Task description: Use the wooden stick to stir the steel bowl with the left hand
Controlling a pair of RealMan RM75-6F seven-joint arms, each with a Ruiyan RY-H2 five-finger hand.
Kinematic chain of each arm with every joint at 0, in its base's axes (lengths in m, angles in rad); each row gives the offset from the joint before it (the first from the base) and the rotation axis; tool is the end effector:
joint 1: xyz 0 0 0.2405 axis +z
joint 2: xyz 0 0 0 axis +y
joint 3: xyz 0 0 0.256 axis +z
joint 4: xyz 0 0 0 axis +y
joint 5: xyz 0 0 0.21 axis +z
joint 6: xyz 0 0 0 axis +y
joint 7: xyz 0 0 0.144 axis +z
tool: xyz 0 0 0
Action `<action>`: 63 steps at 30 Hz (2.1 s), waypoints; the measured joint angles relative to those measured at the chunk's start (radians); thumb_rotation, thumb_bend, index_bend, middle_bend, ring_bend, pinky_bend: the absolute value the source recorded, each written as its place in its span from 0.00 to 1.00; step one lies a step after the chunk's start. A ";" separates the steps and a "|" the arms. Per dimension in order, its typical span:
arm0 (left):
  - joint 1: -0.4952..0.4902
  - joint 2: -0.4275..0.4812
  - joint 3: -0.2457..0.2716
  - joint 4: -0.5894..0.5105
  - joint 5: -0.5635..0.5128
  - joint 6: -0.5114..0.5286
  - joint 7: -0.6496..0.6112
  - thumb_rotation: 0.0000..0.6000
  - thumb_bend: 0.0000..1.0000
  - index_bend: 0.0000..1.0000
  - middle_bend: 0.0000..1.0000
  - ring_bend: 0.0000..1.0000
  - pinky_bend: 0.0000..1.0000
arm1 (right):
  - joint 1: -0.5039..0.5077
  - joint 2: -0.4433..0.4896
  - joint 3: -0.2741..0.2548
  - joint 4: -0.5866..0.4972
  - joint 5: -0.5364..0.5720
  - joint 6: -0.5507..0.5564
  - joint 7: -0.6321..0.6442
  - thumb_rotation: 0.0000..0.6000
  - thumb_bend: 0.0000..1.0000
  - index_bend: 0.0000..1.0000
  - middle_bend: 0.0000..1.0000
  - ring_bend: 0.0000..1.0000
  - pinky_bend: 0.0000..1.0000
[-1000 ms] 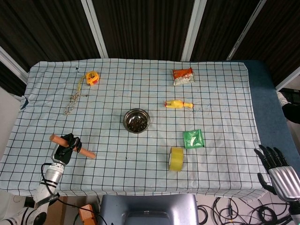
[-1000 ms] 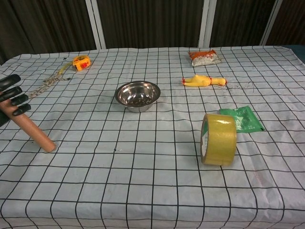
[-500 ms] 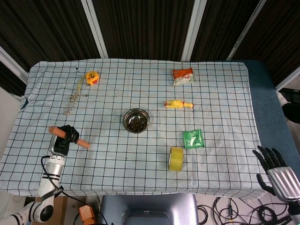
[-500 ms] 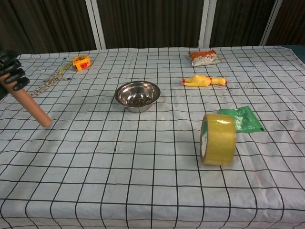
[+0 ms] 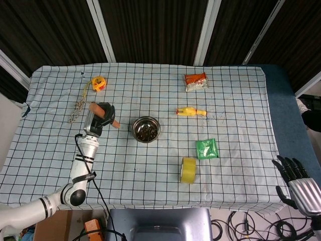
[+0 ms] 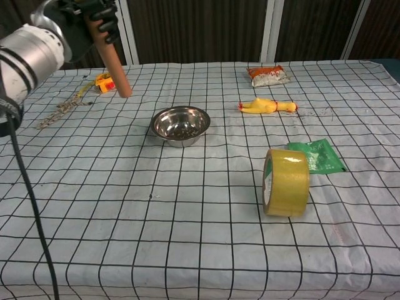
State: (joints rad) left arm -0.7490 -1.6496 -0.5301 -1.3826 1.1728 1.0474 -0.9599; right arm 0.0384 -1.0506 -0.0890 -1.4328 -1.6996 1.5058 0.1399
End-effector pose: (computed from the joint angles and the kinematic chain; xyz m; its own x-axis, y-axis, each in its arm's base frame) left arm -0.0903 0.4044 0.0399 -0.8392 0.2688 0.4727 0.4498 -0.1451 0.8812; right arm -0.3426 -0.1357 0.1727 0.5022 -0.1508 0.8515 -0.8630 -0.1508 0.4822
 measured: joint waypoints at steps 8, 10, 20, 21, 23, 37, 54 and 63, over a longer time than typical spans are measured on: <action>-0.154 -0.153 -0.043 0.154 -0.074 -0.074 0.098 1.00 1.00 1.00 1.00 1.00 1.00 | -0.005 0.016 0.009 0.019 0.020 0.013 0.062 1.00 0.43 0.00 0.00 0.00 0.00; -0.179 -0.186 -0.045 0.203 -0.080 -0.083 0.108 1.00 1.00 1.00 1.00 1.00 1.00 | -0.005 0.018 0.011 0.024 0.024 0.011 0.069 1.00 0.43 0.00 0.00 0.00 0.00; -0.259 -0.309 -0.044 0.425 -0.091 -0.141 0.087 1.00 1.00 1.00 1.00 1.00 1.00 | -0.008 0.024 0.021 0.037 0.046 0.009 0.098 1.00 0.43 0.00 0.00 0.00 0.00; -0.264 -0.321 -0.041 0.451 -0.090 -0.149 0.078 1.00 1.00 1.00 1.00 1.00 1.00 | -0.007 0.024 0.020 0.038 0.046 0.008 0.098 1.00 0.43 0.00 0.00 0.00 0.00; -0.275 -0.350 -0.035 0.506 -0.085 -0.167 0.053 1.00 0.99 1.00 1.00 1.00 1.00 | -0.006 0.025 0.020 0.038 0.045 0.004 0.099 1.00 0.43 0.00 0.00 0.00 0.00; -0.298 -0.421 0.028 0.654 0.004 -0.228 -0.085 1.00 0.99 1.00 1.00 0.98 1.00 | -0.010 0.026 0.022 0.035 0.041 0.013 0.102 1.00 0.43 0.00 0.00 0.00 0.00; -0.306 -0.368 -0.003 0.574 0.033 -0.153 -0.112 1.00 0.98 1.00 1.00 0.97 1.00 | -0.019 0.028 0.028 0.033 0.046 0.029 0.104 1.00 0.43 0.00 0.00 0.00 0.00; -0.325 -0.432 0.027 0.706 0.033 -0.196 -0.136 1.00 0.97 1.00 1.00 0.95 1.00 | -0.026 0.033 0.033 0.038 0.053 0.038 0.121 1.00 0.43 0.00 0.00 0.00 0.01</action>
State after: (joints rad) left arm -1.0740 -2.0821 -0.5028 -0.6769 1.2063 0.8514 -1.0956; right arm 0.0122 -1.0179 -0.0559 -1.3945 -1.6468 1.5437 0.2610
